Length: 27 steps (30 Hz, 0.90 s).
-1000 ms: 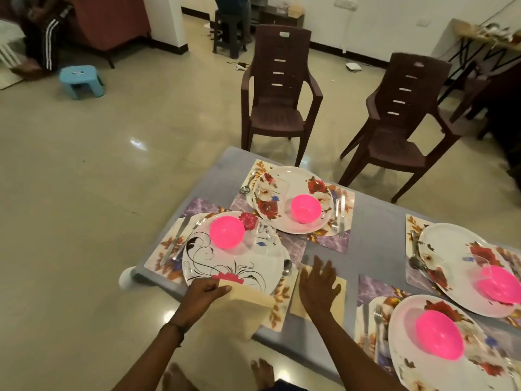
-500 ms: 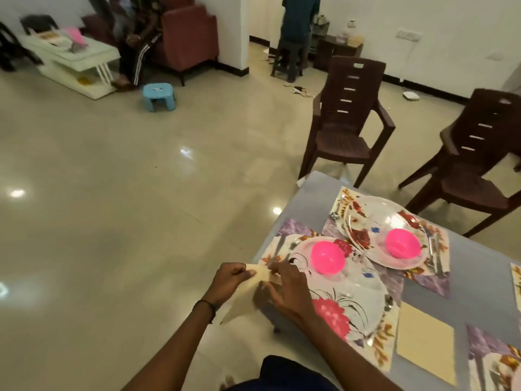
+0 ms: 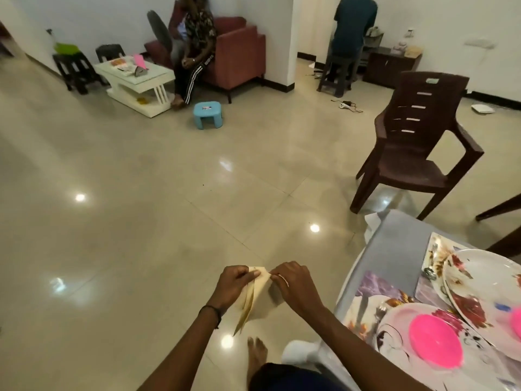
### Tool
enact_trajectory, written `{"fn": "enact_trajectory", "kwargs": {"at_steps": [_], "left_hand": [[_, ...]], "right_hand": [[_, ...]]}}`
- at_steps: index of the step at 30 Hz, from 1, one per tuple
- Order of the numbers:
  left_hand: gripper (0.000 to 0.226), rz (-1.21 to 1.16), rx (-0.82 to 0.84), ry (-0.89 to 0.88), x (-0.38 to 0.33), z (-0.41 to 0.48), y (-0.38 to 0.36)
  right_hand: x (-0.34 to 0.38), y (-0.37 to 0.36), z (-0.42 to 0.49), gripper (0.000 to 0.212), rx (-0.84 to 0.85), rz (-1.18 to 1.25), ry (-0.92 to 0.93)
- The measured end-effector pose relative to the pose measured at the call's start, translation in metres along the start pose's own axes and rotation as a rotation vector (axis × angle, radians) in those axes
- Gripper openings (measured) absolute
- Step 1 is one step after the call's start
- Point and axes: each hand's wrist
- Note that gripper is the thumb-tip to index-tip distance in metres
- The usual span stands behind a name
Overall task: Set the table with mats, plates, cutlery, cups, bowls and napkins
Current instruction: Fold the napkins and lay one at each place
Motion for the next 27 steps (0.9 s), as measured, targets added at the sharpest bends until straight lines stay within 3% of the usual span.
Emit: {"fn": "enact_trajectory", "kwargs": {"at_steps": [11,18,27], "left_hand": [[0.044,0.092,0.110,0.043,-0.051,0.156,0.041],[0.045,0.174,0.318,-0.010,-0.091,0.259,0.012],[0.052,0.273,0.620,-0.174,-0.149,0.400,-0.059]], "right_hand": [[-0.017,-0.018,0.137,0.027,-0.033,0.089,-0.133],[-0.067,-0.012,0.195,0.009,-0.110,0.048,-0.377],[-0.154,0.030,0.266,0.008,-0.291,0.083,-0.751]]}}
Point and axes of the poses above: each hand's wrist, its own z-axis towards the middle knuckle, its own y-axis out of the back of the hand, x = y × z, and after that the axes turned 10 degrees about -z, right-handed
